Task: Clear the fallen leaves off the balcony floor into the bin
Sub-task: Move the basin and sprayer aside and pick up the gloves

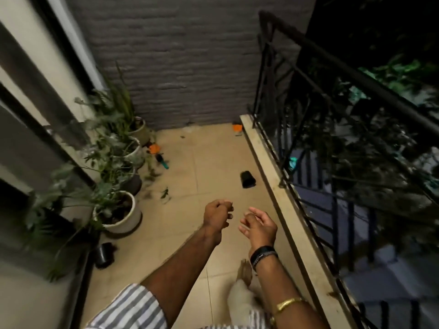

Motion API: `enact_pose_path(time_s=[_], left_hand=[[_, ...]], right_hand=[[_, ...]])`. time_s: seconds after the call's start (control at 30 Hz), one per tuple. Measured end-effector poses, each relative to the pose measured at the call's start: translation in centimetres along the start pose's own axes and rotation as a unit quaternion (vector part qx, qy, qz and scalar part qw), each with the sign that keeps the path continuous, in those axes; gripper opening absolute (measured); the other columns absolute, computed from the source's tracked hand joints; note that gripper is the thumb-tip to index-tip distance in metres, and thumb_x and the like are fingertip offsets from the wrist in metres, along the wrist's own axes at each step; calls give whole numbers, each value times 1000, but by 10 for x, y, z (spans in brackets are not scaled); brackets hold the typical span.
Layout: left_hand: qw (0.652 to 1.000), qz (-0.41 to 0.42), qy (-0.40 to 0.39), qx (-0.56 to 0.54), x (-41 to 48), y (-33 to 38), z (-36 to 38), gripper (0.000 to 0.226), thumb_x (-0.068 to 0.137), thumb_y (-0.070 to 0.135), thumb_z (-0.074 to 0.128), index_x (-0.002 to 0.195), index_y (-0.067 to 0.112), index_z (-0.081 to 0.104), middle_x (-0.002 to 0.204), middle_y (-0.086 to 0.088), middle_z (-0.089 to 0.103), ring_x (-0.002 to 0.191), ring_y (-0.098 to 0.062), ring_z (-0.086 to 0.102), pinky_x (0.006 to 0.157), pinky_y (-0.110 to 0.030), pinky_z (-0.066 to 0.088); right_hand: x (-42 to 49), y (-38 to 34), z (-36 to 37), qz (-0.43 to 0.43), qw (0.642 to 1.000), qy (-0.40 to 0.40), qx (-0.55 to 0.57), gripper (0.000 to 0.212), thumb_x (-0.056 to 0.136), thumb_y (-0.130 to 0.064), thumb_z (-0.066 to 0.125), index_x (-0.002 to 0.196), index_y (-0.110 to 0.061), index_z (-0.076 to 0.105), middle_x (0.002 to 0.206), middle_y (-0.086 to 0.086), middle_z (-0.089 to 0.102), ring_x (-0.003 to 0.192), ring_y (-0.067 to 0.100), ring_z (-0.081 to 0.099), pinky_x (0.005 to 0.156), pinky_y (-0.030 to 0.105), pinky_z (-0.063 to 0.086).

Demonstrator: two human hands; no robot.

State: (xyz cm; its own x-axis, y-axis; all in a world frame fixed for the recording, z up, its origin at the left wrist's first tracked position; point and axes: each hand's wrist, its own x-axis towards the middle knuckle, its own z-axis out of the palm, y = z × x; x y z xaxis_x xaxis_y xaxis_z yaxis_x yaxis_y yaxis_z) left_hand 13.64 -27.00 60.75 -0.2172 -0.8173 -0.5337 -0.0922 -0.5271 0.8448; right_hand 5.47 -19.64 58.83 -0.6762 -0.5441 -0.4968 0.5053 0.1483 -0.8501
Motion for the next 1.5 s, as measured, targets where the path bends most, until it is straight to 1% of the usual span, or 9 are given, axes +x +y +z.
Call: enact_pose_path(time_s=[0.4,0.53,0.67,0.93,1.03,1.17,1.37,1.47,1.5], left_hand=[[977,14,175,-122,203,151,-55,6,92,15,59,87,17,61,82,-3,63,61,-11,54,48,-21,36],[964,-3,217,-153,265,186,-77,5,91,18,60,92,16,64,82,-1,66,62,-11,57,48,-21,39],[953,-16,242,-181,340,211,-100,13,93,19,57,101,13,65,86,-2,65,63,-10,57,49,-22,39],[946,-62,259,-186,497,277,-170,9,92,16,56,86,16,62,83,-3,65,63,-11,57,48,-20,38],[948,-75,247,-187,549,306,-196,18,93,12,53,77,16,57,74,-2,57,59,-11,50,47,-20,34],[939,-106,249,-210,614,331,-217,14,94,14,52,84,15,61,83,-5,61,64,-14,54,56,-25,36],[915,-137,264,-272,732,336,-231,12,96,16,54,98,12,65,95,-10,68,81,-21,67,64,-30,52],[888,-139,299,-320,792,339,-229,13,96,6,52,98,6,64,83,-10,68,61,-16,68,50,-26,54],[881,-143,310,-328,813,338,-229,13,95,4,52,96,6,64,80,-9,67,60,-16,68,51,-28,55]], right_hand=[[177,-80,239,-8,978,-174,-112,13,93,-1,62,100,-11,68,96,14,72,82,25,70,72,36,62],[221,-95,307,2,969,-201,-144,13,92,-1,63,99,-11,69,92,11,71,81,23,70,67,30,61],[273,-90,379,9,958,-226,-178,14,91,-2,63,99,-11,70,94,14,72,79,22,71,66,30,60],[369,-79,544,59,947,-247,-198,15,91,0,65,105,-6,68,88,10,70,75,20,68,59,27,58],[402,-75,602,70,944,-243,-209,15,91,-1,65,104,-7,68,86,9,71,73,20,68,65,34,60],[449,-66,663,82,931,-258,-244,18,89,-1,65,93,-18,70,92,10,72,85,30,71,79,47,61],[542,-44,745,123,899,-293,-300,16,92,0,62,100,-12,68,88,13,72,78,28,70,69,39,59],[596,-25,776,141,877,-308,-341,17,90,0,63,103,-10,69,79,7,76,71,25,74,62,37,59],[613,-19,786,145,870,-312,-354,17,89,-2,65,101,-13,69,79,5,76,73,24,75,63,38,60]])
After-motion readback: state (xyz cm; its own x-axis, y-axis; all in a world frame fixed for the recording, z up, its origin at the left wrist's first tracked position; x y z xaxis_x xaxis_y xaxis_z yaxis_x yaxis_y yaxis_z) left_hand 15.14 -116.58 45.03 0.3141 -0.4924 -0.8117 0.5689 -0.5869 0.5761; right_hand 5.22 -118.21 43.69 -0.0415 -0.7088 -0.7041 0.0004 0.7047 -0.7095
